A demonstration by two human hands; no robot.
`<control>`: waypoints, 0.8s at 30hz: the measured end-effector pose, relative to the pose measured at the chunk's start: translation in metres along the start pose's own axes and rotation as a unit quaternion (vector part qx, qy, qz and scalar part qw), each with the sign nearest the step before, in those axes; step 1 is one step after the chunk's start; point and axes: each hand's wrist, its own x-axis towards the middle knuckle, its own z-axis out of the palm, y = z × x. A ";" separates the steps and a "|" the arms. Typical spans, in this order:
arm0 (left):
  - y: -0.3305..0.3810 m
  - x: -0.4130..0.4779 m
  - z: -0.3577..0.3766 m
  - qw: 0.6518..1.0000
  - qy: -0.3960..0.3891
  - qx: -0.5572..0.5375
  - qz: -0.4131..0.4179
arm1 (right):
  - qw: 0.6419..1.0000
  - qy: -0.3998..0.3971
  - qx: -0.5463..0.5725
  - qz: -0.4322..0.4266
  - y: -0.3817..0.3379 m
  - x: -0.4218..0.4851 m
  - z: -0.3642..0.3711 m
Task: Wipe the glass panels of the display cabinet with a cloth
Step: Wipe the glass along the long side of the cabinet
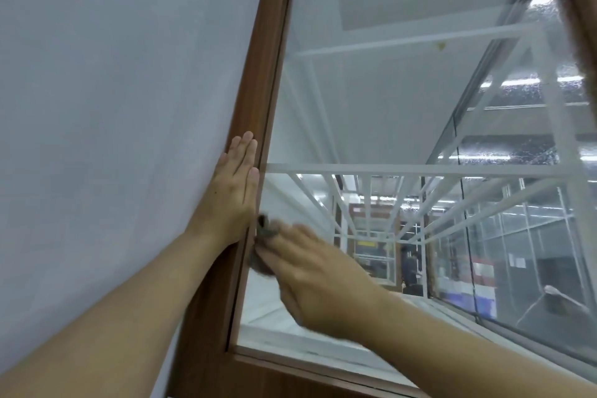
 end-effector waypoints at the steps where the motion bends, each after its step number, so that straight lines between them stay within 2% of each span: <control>1: 0.000 -0.001 0.001 1.000 0.000 0.002 0.000 | 0.999 -0.021 -0.010 -0.033 0.002 -0.022 -0.006; 3: 0.000 -0.002 0.003 1.000 0.002 0.009 0.004 | 1.000 -0.007 -0.018 -0.025 0.030 -0.039 -0.017; 6: -0.001 -0.002 0.005 1.000 0.000 0.018 0.000 | 0.988 0.082 -0.034 0.129 0.080 0.000 -0.032; 8: -0.002 -0.002 0.003 1.000 0.000 0.023 0.002 | 0.973 0.107 -0.040 0.203 0.079 0.033 -0.029; 9: -0.002 -0.002 0.003 1.000 0.000 0.028 0.006 | 0.973 0.107 -0.036 0.200 0.067 0.036 -0.021; 10: -0.002 -0.003 0.003 0.999 0.001 0.033 0.010 | 0.983 0.089 -0.030 0.160 0.051 0.029 -0.015; 13: -0.002 -0.001 0.003 0.999 0.003 0.042 0.009 | 0.999 -0.022 -0.007 -0.034 0.002 -0.041 -0.010; 15: 0.000 -0.003 0.002 0.999 -0.002 0.043 -0.001 | 0.993 -0.056 -0.029 -0.103 0.010 -0.078 -0.018; 17: 0.004 -0.004 0.003 0.998 -0.002 0.054 -0.015 | 0.997 -0.022 -0.063 -0.041 0.046 -0.073 -0.024; 20: 0.013 -0.008 0.007 0.996 0.005 0.081 -0.038 | 0.983 0.063 -0.071 0.158 0.083 -0.009 -0.033; 21: 0.014 -0.009 0.006 0.996 0.005 0.074 -0.047 | 0.976 0.076 -0.066 0.196 0.078 0.010 -0.028; 22: 0.014 -0.011 0.006 0.997 0.002 0.062 -0.052 | 0.975 0.076 -0.060 0.199 0.066 0.019 -0.021; 24: 0.011 -0.013 0.003 0.998 0.004 0.039 -0.049 | 0.993 0.031 -0.039 0.107 0.032 0.002 -0.008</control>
